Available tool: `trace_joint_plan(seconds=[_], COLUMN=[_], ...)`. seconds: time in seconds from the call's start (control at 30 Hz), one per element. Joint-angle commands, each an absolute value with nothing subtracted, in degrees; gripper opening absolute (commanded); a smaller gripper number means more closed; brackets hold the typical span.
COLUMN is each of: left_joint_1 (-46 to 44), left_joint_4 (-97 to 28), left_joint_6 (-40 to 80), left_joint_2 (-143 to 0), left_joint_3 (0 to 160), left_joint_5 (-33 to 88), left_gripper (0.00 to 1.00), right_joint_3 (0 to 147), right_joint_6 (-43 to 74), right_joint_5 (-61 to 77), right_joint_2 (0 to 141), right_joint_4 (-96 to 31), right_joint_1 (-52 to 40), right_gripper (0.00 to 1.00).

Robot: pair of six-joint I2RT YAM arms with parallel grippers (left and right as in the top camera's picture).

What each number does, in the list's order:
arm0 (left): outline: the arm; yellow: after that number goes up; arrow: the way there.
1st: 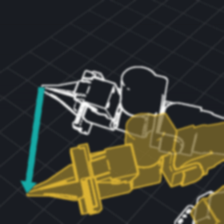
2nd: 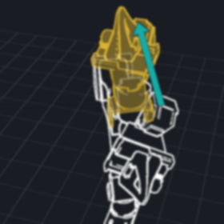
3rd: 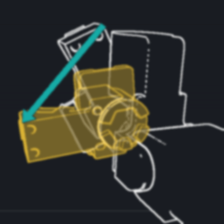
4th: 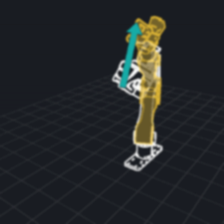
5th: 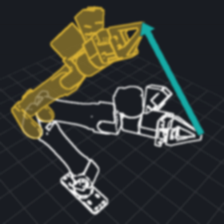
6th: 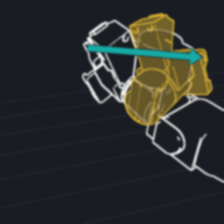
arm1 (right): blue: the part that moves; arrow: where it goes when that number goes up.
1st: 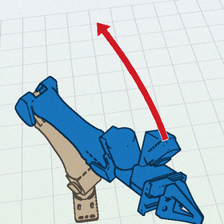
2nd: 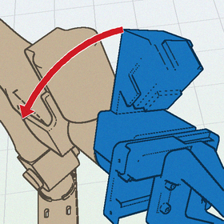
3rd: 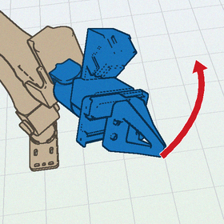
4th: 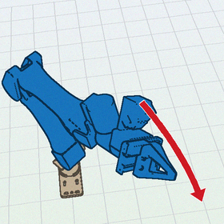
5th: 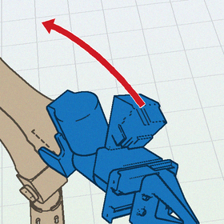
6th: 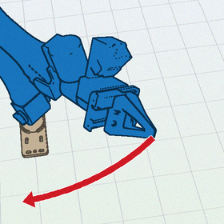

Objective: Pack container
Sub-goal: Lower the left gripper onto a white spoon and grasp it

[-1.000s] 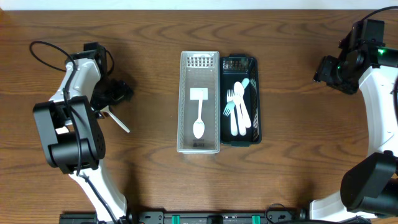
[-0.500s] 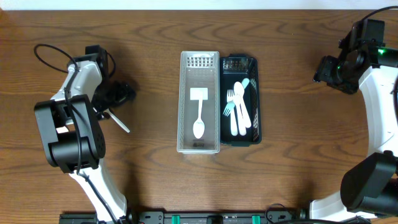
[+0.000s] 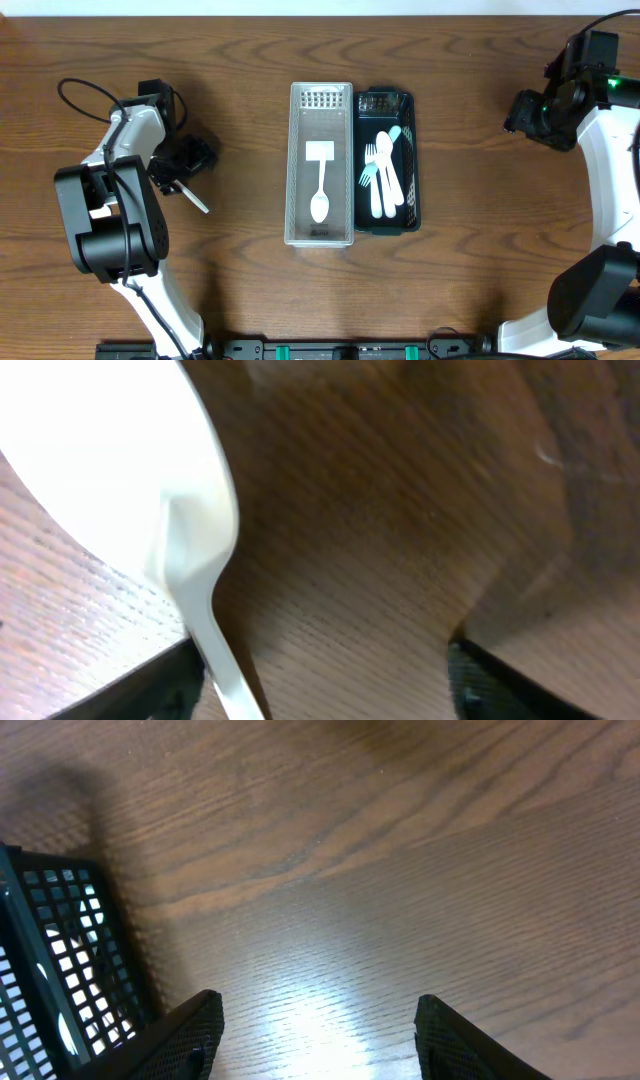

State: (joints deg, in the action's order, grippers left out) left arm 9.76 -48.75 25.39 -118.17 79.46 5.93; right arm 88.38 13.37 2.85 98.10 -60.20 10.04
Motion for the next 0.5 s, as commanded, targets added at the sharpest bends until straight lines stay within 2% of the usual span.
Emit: trace_joint_plan(seconds=[0.0, 0.03, 0.13, 0.47], left_joint_1=[10.39, 10.59, 11.44, 14.44], left_joint_4=[-48.47, -48.47, -48.49, -48.51], left_joint_6=[25.15, 25.15, 25.34, 30.06], left_joint_2=[-120.33, -120.33, -120.33, -120.33], left_joint_3=[77.25, 77.25, 77.25, 77.25], left_joint_5=[4.54, 4.54, 4.54, 4.56], left_gripper=[0.62, 0.55, 0.44, 0.44], right_joint_3=[88.05, 88.05, 88.05, 88.05], right_joint_6=[12.64, 12.51, 12.53, 12.53], right_joint_5=[2.83, 2.83, 2.83, 2.83], right_joint_2=[98.56, 98.56, 98.56, 98.56], right_joint_4=[-60.25, -60.23, -60.23, -60.23], right_joint_1=[10.07, 10.07, 10.07, 10.07], right_gripper=[0.65, 0.65, 0.65, 0.66])
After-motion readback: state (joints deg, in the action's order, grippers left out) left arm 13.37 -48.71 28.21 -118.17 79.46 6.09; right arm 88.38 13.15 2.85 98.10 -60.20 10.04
